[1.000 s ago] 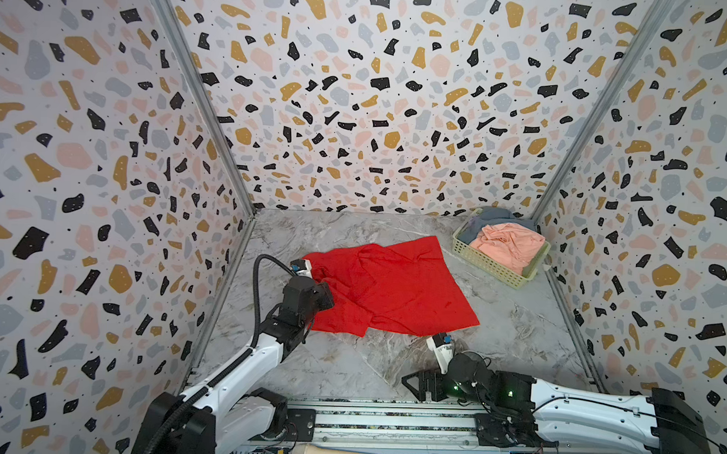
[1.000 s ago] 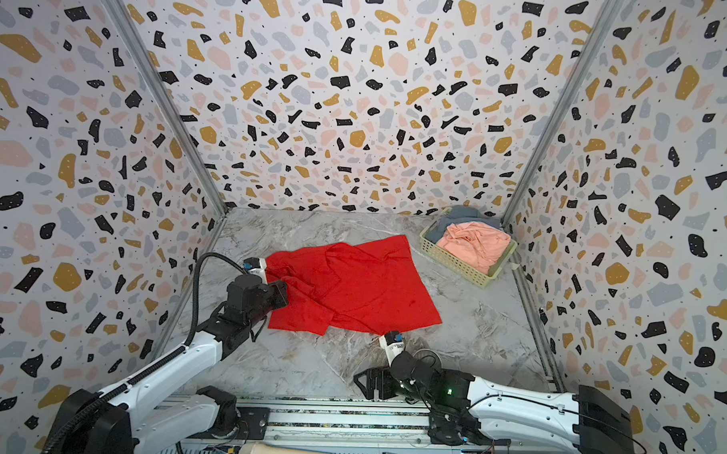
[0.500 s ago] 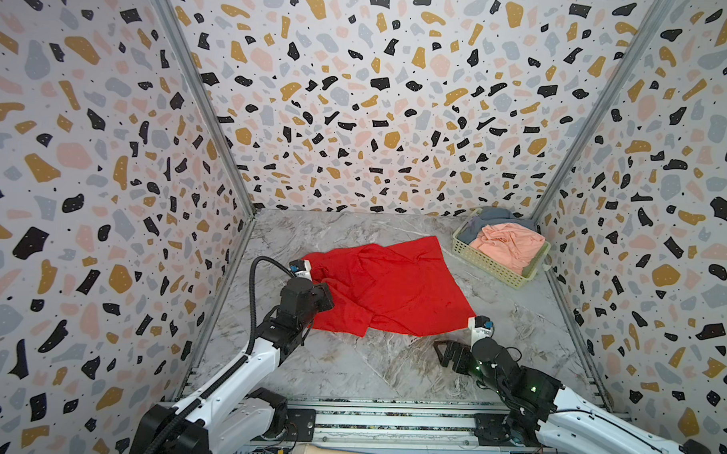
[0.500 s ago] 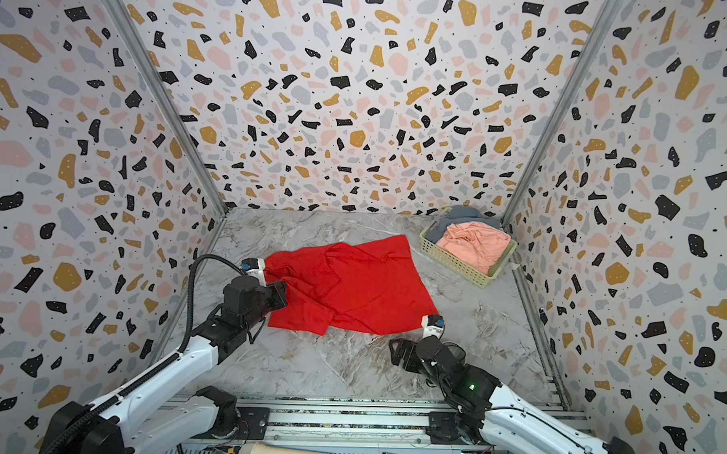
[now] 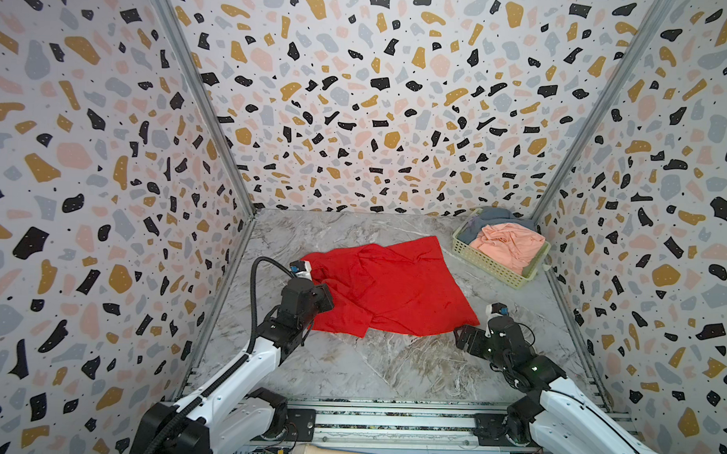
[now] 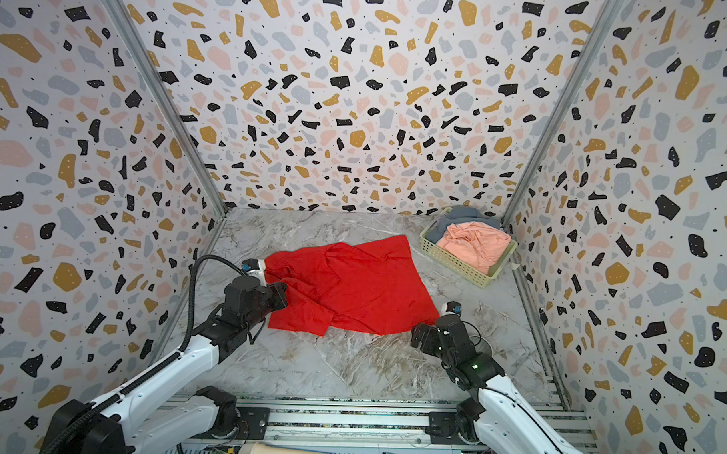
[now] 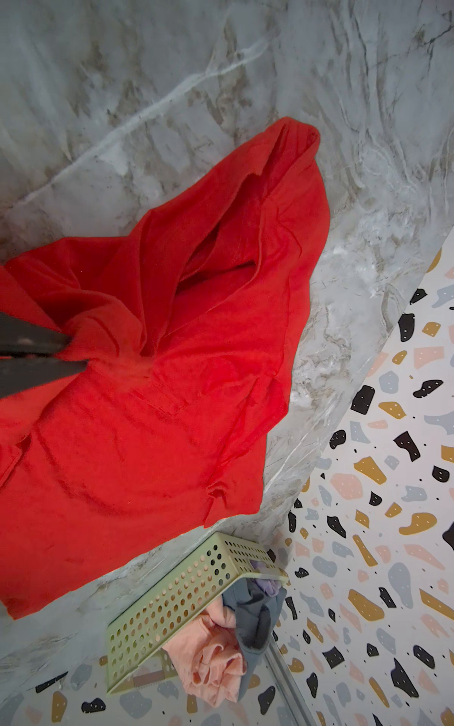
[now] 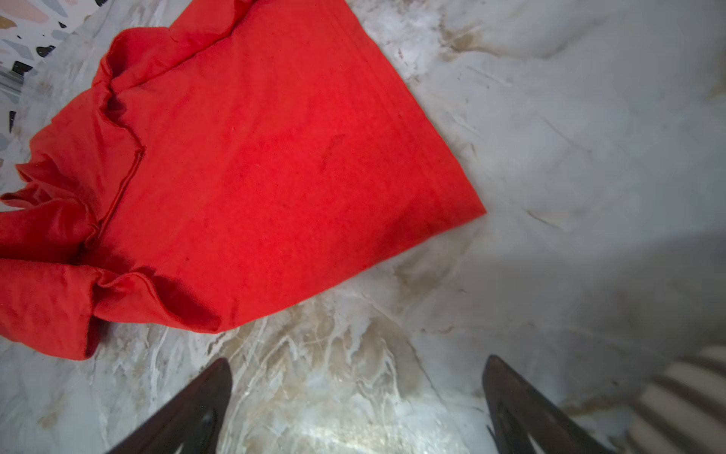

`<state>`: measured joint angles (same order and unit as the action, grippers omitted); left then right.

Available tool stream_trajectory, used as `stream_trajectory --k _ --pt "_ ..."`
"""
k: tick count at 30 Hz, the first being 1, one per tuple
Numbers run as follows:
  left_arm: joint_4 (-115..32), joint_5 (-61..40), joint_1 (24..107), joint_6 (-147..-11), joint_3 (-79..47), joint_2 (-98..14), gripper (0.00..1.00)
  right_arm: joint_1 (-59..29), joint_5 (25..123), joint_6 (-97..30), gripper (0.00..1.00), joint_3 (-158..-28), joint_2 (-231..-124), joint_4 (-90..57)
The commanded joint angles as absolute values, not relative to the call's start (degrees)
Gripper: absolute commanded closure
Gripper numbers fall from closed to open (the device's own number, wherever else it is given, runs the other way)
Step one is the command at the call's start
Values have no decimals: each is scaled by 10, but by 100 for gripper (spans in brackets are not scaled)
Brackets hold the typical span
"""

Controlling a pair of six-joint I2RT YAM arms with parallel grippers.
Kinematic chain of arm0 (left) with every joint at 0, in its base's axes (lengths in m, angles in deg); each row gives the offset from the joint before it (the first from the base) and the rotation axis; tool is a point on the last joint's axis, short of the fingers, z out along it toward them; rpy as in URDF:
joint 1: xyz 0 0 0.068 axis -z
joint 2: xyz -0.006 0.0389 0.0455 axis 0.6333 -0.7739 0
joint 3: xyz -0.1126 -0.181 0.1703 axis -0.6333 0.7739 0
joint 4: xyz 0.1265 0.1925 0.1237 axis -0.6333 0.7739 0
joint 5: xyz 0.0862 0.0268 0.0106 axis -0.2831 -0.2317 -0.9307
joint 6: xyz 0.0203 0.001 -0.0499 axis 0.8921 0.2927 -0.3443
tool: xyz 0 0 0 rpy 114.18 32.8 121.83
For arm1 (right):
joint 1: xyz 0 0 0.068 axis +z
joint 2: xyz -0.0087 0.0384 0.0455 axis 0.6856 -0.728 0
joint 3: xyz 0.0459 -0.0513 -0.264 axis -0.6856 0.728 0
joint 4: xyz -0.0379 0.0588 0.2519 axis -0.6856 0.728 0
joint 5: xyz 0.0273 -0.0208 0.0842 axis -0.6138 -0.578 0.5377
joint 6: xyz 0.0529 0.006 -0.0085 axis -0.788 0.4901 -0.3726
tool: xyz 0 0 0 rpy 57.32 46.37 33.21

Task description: Fold and stack the t-shirts

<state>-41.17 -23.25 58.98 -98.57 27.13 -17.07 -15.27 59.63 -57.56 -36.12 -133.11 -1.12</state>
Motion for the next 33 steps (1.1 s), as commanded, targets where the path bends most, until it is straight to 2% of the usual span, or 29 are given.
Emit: stream_trajectory --k 1,6,12,15,18,24,26,30,33 --pt "-396 -240 593 -991 274 -168 100 -165 591 -555 1 -395 -1408 -95" --pt "-349 -270 593 -993 265 -138 100 -195 559 -556 9 -434 -1553 -131" --pt "-330 -299 593 -1004 257 -124 100 -223 541 -541 11 -455 -1610 -137" --pt "-335 -304 593 -1007 252 -136 100 -235 538 -531 16 -459 -1645 -145" --pt "-338 -319 594 -1007 248 -154 100 -238 552 -518 30 -467 -1688 -159" --pt "-345 -342 592 -975 185 -237 100 -238 568 -523 70 -467 -1728 -186" --pt "-351 -351 589 -965 153 -283 100 -240 564 -520 79 -469 -1734 -197" --pt "-342 -321 569 -927 50 -398 100 -247 566 -509 87 -491 -1763 -220" --pt "-300 -293 550 -891 -54 -503 95 -256 583 -509 91 -508 -1789 -243"
